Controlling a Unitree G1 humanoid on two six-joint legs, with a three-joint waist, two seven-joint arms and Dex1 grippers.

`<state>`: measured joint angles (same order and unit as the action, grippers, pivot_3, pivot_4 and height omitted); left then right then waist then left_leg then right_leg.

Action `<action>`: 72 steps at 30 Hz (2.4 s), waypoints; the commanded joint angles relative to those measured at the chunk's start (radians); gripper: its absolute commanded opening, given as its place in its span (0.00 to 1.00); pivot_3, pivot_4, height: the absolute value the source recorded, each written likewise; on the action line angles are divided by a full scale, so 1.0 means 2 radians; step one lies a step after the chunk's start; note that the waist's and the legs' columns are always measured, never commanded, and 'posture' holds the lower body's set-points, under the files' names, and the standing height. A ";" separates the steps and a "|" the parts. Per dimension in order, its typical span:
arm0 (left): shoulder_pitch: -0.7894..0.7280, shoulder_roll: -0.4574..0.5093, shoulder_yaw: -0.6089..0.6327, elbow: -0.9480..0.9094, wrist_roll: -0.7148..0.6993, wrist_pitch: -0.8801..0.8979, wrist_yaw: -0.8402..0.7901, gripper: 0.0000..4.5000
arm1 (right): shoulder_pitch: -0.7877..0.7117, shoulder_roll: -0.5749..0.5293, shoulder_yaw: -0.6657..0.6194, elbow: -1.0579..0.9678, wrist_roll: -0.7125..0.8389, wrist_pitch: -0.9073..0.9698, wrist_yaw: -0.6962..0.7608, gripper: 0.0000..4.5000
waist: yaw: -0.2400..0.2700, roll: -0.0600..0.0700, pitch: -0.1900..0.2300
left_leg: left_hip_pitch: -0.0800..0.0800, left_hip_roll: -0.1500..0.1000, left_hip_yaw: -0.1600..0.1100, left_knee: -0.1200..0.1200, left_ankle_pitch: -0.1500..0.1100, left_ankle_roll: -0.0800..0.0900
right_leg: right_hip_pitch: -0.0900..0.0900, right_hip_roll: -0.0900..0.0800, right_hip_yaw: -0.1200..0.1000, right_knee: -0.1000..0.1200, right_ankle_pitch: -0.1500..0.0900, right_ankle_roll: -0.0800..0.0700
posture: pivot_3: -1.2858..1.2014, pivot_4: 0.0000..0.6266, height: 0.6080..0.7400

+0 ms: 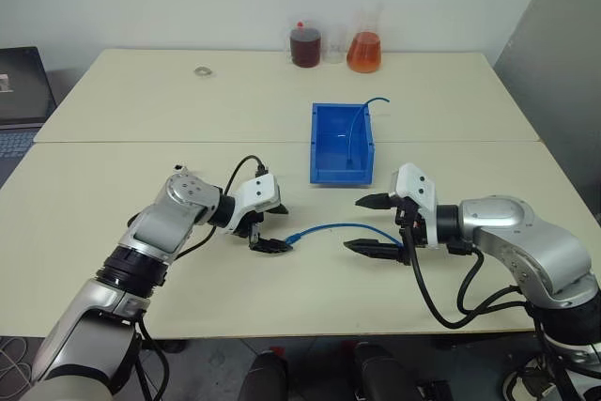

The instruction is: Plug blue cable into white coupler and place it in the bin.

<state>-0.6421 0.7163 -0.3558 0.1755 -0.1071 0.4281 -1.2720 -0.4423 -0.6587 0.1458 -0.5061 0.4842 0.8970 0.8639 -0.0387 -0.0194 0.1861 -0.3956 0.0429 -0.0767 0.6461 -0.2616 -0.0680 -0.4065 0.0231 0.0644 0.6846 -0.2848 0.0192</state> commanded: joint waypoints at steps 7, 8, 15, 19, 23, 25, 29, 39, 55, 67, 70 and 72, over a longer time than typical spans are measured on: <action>0.072 0.031 0.049 -0.129 -0.031 0.106 0.031 1.00 | 0.018 0.005 -0.021 -0.037 0.023 0.007 -0.034 0.99 | -0.006 0.000 0.000 | 0.000 0.000 0.000 0.000 0.000 0.000 | 0.000 0.000 0.001 0.001 0.000 0.000 | 0.52 0.24 1.00; 0.087 0.031 0.057 -0.142 -0.036 0.105 0.037 1.00 | 0.018 0.005 -0.020 -0.038 0.024 0.007 -0.037 0.99 | -0.006 0.000 0.000 | 0.000 0.000 0.000 0.000 0.000 0.000 | 0.000 0.000 0.000 0.001 0.000 0.000 | 0.52 0.24 1.00; 0.173 0.025 0.098 -0.143 -0.044 0.046 0.072 1.00 | 0.018 0.004 -0.015 -0.032 0.029 0.002 -0.042 0.99 | -0.005 0.000 0.000 | 0.002 0.000 0.000 0.000 0.000 0.000 | 0.000 0.000 0.001 0.002 0.000 0.000 | 0.52 0.24 1.00; 0.184 0.005 0.101 -0.104 -0.045 -0.003 0.082 1.00 | 0.018 0.006 -0.013 -0.027 0.028 -0.002 -0.043 0.99 | -0.004 0.000 0.000 | 0.002 0.000 0.001 0.000 0.000 0.000 | 0.000 0.000 0.001 0.003 -0.001 0.001 | 0.52 0.24 1.00; 0.183 -0.017 0.110 -0.074 -0.059 -0.031 0.079 1.00 | 0.017 0.005 -0.010 -0.025 0.027 -0.004 -0.042 0.99 | -0.003 0.001 0.000 | 0.003 0.000 0.001 0.000 0.000 0.000 | 0.001 0.000 0.001 0.004 -0.001 0.001 | 0.52 0.24 1.00; 0.185 -0.017 0.108 -0.069 -0.057 -0.037 0.077 1.00 | 0.017 0.004 -0.010 -0.026 0.028 -0.005 -0.041 0.99 | -0.001 0.000 -0.001 | 0.003 0.000 0.001 0.001 0.000 0.000 | 0.001 0.000 0.001 0.004 -0.001 0.001 | 0.52 0.24 1.00; 0.196 -0.010 0.104 -0.080 -0.069 -0.032 0.058 0.89 | 0.017 0.001 -0.011 -0.025 0.027 -0.004 -0.041 1.00 | 0.001 0.000 -0.001 | 0.003 0.000 0.001 0.001 0.000 0.000 | 0.001 0.000 0.002 0.004 -0.001 0.001 | 0.52 0.24 1.00; 0.206 -0.007 0.109 -0.100 -0.087 -0.015 0.056 0.43 | 0.016 0.001 -0.009 -0.020 0.024 -0.008 -0.041 1.00 | 0.002 0.001 -0.001 | 0.004 0.000 0.001 0.000 0.000 0.000 | 0.001 0.000 0.002 0.004 -0.001 0.001 | 0.52 0.24 1.00; 0.202 -0.046 0.103 -0.087 -0.066 -0.030 0.118 0.05 | 0.027 0.003 -0.004 -0.031 0.029 -0.003 -0.043 1.00 | 0.005 0.001 -0.001 | 0.004 -0.001 0.001 0.001 0.000 0.000 | 0.001 0.000 0.002 0.004 -0.001 0.001 | 0.52 0.24 1.00; 0.097 -0.056 0.261 -0.250 -0.358 0.283 0.200 0.05 | 0.049 0.047 -0.140 -0.072 0.234 0.108 -0.105 1.00 | 0.004 0.000 -0.001 | 0.002 0.000 0.000 0.001 0.000 0.000 | 0.001 0.000 0.001 0.004 -0.001 0.002 | 0.52 0.24 1.00; 0.039 -0.071 0.305 -0.241 -0.444 0.359 0.254 0.05 | 0.040 0.074 -0.179 -0.053 0.308 0.134 -0.163 1.00 | 0.003 0.000 -0.001 | 0.002 0.000 0.000 0.001 0.000 0.000 | 0.001 0.000 0.000 0.004 -0.001 0.002 | 0.52 0.24 1.00; 0.007 -0.084 0.324 -0.225 -0.487 0.389 0.292 0.05 | 0.026 0.093 -0.191 -0.034 0.345 0.140 -0.210 1.00 | 0.001 0.000 -0.001 | 0.002 0.000 0.000 0.001 0.000 0.000 | 0.001 0.000 0.001 0.004 -0.001 0.002 | 0.52 0.24 1.00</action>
<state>-0.5949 0.5618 0.2498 -0.2748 -0.9882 1.1485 -0.7496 -0.3595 -0.4902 -0.1967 -0.5845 1.0899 1.1677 0.5199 -0.0359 -0.0194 0.1849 -0.3909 0.0424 -0.0765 0.6484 -0.2611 -0.0675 -0.4050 0.0228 0.0659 0.6931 -0.2869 0.0220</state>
